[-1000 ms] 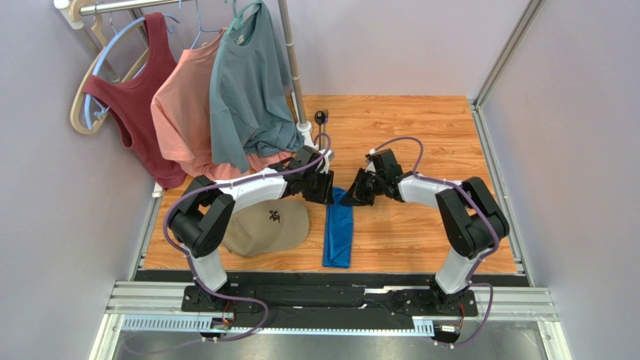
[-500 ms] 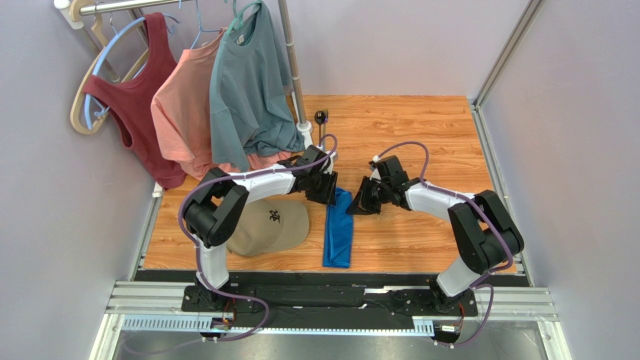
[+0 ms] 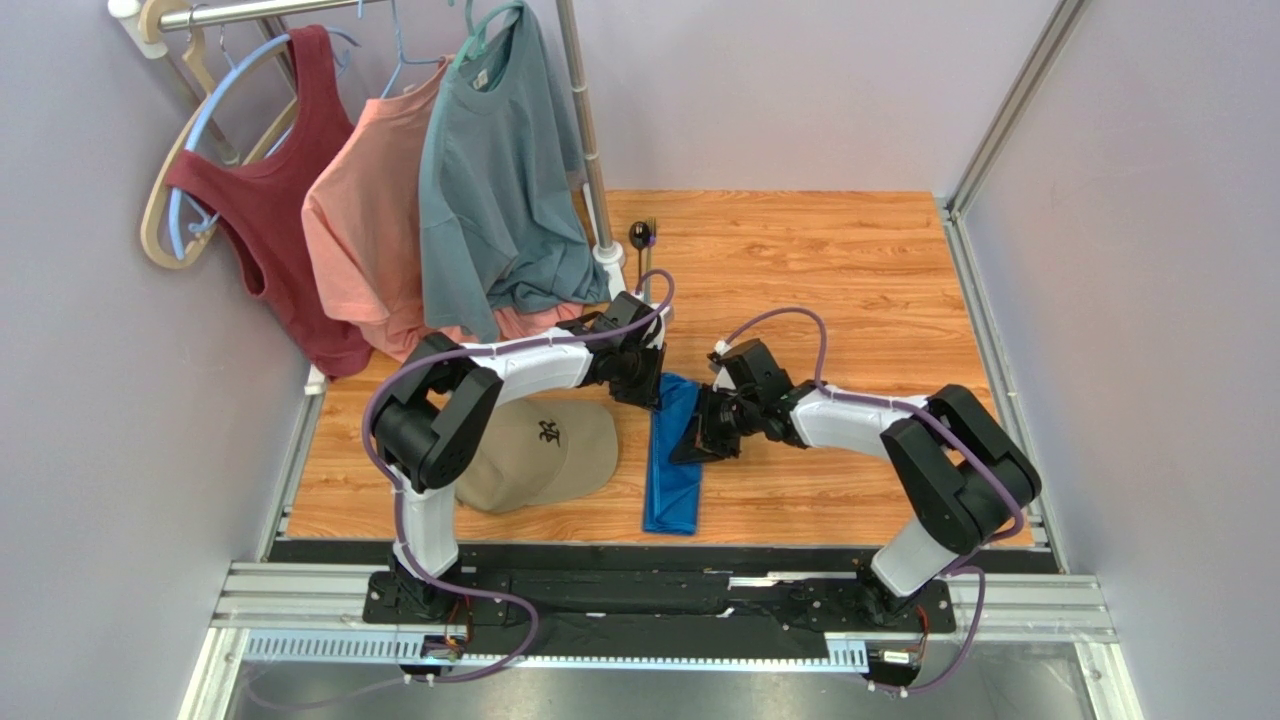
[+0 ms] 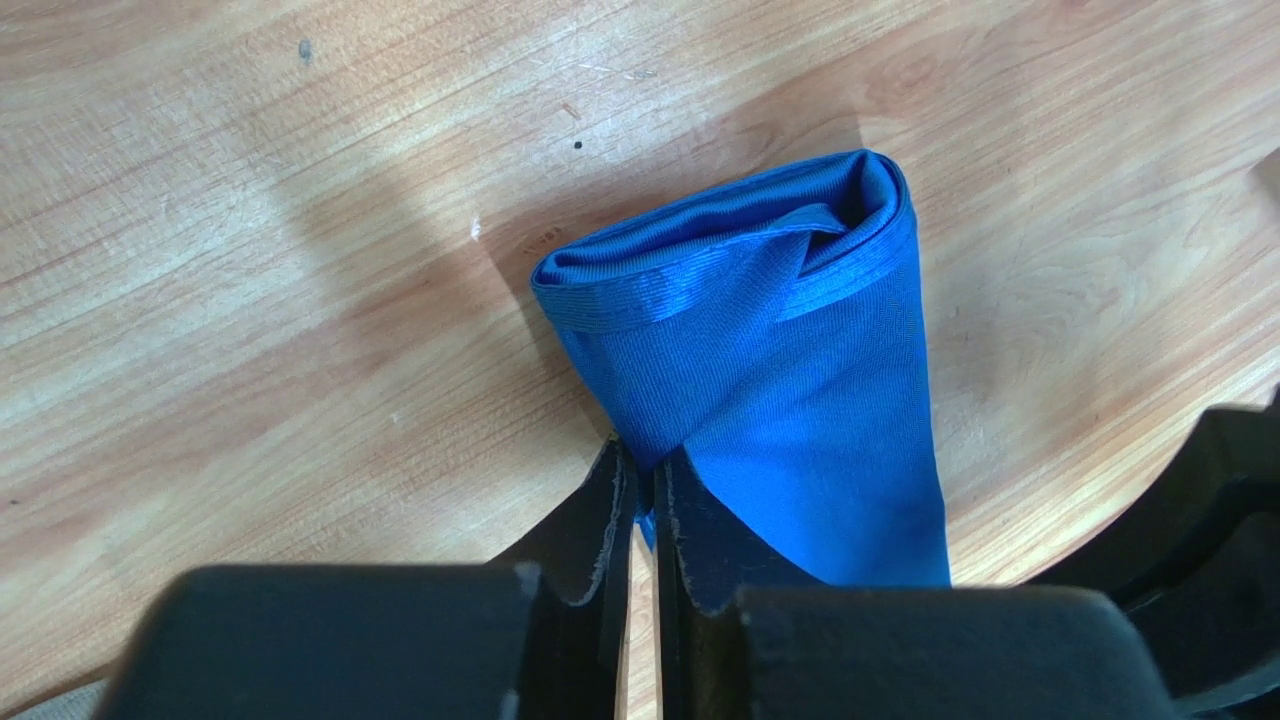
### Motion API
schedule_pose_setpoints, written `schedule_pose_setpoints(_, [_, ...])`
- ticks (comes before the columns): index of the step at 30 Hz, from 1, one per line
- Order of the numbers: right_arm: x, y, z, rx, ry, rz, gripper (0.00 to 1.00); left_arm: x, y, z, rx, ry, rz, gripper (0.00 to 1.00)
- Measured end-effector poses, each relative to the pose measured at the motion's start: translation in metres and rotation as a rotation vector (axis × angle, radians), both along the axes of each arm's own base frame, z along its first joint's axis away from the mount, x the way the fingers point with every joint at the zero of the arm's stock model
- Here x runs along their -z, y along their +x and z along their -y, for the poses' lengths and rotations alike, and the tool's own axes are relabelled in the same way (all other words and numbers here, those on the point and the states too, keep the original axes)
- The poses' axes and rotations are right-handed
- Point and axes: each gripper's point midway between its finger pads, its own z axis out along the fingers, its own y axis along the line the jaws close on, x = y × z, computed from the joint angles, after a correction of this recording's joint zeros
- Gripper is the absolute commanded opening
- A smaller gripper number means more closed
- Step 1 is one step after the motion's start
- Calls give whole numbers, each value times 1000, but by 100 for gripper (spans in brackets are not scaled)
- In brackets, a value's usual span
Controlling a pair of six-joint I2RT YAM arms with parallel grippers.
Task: Fold the napkin into a case and place the utensils inside
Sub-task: Smooth out the smaller rectangle-folded napkin at the center of the board.
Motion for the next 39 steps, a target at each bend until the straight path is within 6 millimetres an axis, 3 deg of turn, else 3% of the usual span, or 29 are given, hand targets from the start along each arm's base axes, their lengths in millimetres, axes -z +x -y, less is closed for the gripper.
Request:
schedule_pose_setpoints(9, [0,-16,-24,-30,45,4,0,0,1,1,-1,-3,7,0])
schedule_pose_setpoints(12, [12,-17,-24,-18,42,-10,0,0,2,0,-2,1,9,18])
schedule_pose_setpoints(13, [17,-18,-23,-14,35,-22,0,0,2,-1,-2,4,10,34])
schedule_pose_setpoints(14, [20,-19,-24,-14,46,-35,0,1,2,-1,-1,8,10,39])
schedule_pose_setpoints(19, [18,-16,-30,-12,80,-28,0,-3,3,-6,-10,30,25,42])
schedule_pose_setpoints(26, [11,-5,-19,39,47,-16,0,-22,4,-12,-27,35,57,35])
schedule_pose_setpoints(32, [-13,35,-10,135,42,50,0,-55,12,-11,-41,-8,139,22])
schedule_pose_setpoints(36, [-19,55,-2,182,32,70,0,-52,16,-11,-37,3,153,13])
schedule_pose_setpoints(39, [-18,69,-2,203,33,80,0,-47,24,-7,-36,15,157,12])
